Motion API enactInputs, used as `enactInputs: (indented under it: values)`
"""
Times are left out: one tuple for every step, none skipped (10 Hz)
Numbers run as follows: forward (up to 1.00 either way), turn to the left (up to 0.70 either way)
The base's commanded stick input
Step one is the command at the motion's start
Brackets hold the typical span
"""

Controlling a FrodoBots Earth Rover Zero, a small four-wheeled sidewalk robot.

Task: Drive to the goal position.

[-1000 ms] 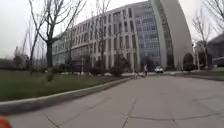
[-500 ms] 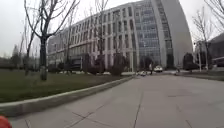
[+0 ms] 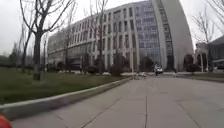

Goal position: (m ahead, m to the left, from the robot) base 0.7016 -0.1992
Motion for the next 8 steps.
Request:
enactInputs:
  values:
    - [0.70,0.00]
    - [0.70,0.00]
    - [0.70,0.00]
    - [0.70,0.00]
    - [0.70,0.00]
    - [0.70,0.00]
    - [0.70,0.00]
    - [0.70,0.00]
